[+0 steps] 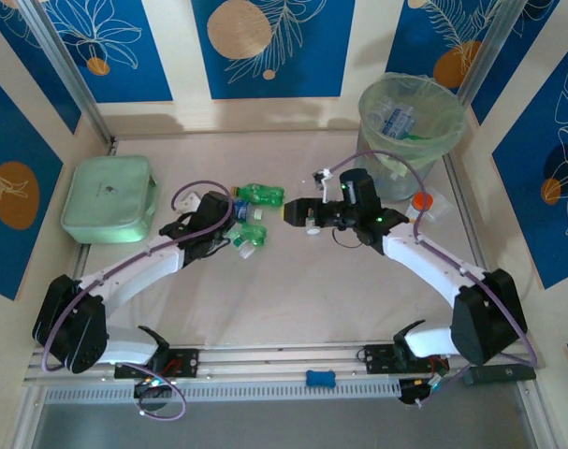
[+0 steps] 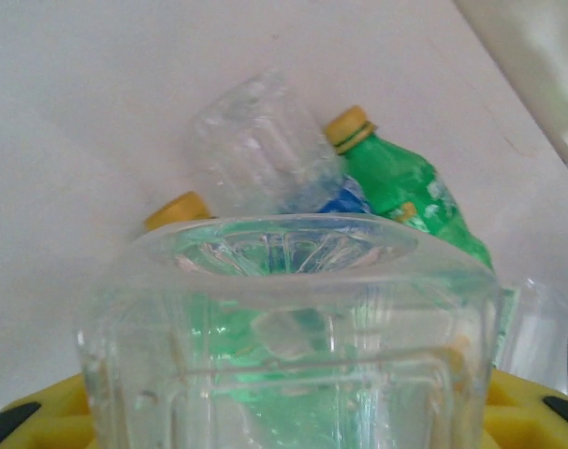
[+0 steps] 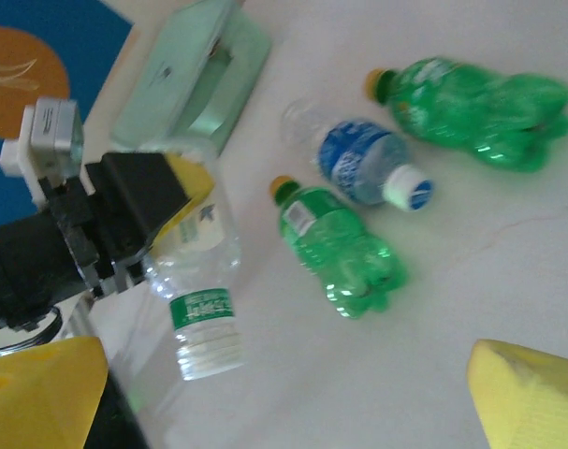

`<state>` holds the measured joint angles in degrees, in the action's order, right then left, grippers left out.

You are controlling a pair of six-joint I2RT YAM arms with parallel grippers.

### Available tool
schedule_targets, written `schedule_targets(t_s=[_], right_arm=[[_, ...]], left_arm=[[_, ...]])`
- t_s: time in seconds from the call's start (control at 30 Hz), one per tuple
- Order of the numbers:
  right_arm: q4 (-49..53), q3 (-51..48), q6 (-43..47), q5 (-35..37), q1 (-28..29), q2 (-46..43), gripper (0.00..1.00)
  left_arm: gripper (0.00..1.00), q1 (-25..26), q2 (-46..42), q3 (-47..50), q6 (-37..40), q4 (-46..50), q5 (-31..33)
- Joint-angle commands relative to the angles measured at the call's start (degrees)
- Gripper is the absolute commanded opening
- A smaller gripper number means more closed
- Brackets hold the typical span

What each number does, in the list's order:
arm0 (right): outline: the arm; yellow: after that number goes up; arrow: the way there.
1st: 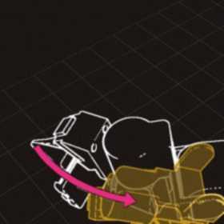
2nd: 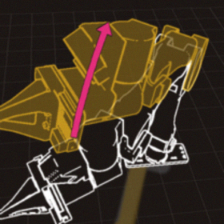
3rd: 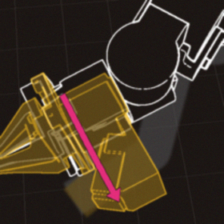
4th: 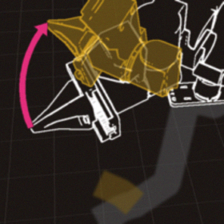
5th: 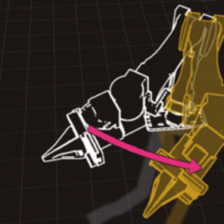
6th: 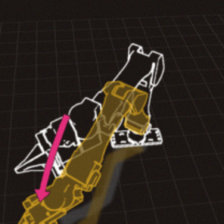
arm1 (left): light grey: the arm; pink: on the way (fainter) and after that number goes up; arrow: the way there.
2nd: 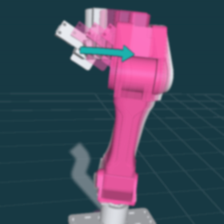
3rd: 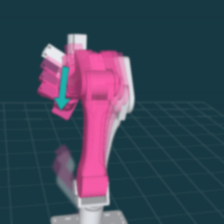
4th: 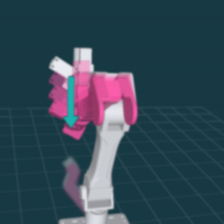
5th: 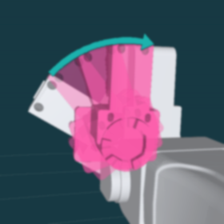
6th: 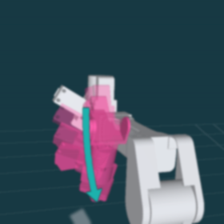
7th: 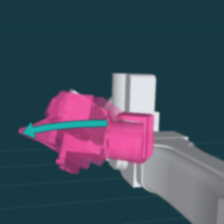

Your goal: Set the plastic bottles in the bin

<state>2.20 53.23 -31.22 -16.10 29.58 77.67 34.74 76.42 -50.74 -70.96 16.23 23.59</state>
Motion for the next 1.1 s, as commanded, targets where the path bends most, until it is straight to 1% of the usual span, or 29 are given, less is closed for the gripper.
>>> schedule_targets(t_s=[0.0, 0.1, 0.27, 0.43, 0.5, 0.6, 0.83, 0.97, 1.07], right_arm=[[-6.0, 2.2, -2.0, -7.4, 2.9, 3.5, 0.95], [-7.4, 3.6, -3.2, -9.1, 5.5, 7.7, 0.90], [-10.8, 3.6, -5.2, -9.1, 8.0, 12.6, 0.84], [-9.1, 5.2, -4.3, -9.3, 9.6, 16.2, 0.80], [-9.1, 5.2, -4.3, -9.2, 10.0, 16.9, 0.79], [-9.3, 5.4, -4.5, -9.5, 10.5, 17.5, 0.74], [-8.8, 6.8, -4.4, -9.8, 11.8, 19.3, 0.66], [-8.7, 7.1, -4.5, -10.1, 11.9, 19.9, 0.64], [-8.6, 7.1, -4.4, -10.3, 12.0, 20.0, 0.64]], left_arm=[[0.43, 0.6, -0.7, -0.1, 6.1, -4.6, -2.6], [0.43, 1.1, -0.2, -0.1, 6.5, -6.3, -4.6], [0.43, 2.0, 0.4, -0.1, 6.1, -8.4, -7.3], [0.43, 3.1, 0.3, -0.2, 6.1, -8.7, -8.3], [0.43, 3.3, -0.2, 0.2, 6.1, -8.9, -8.2], [0.43, 3.2, -0.9, 1.5, 5.3, -9.8, -7.9], [0.45, 3.3, -1.0, 2.2, 4.1, -10.8, -9.2], [0.46, 3.3, -1.6, 3.3, 2.8, -11.7, -9.5], [0.47, 3.3, -2.5, 3.9, 1.9, -12.2, -9.5]])
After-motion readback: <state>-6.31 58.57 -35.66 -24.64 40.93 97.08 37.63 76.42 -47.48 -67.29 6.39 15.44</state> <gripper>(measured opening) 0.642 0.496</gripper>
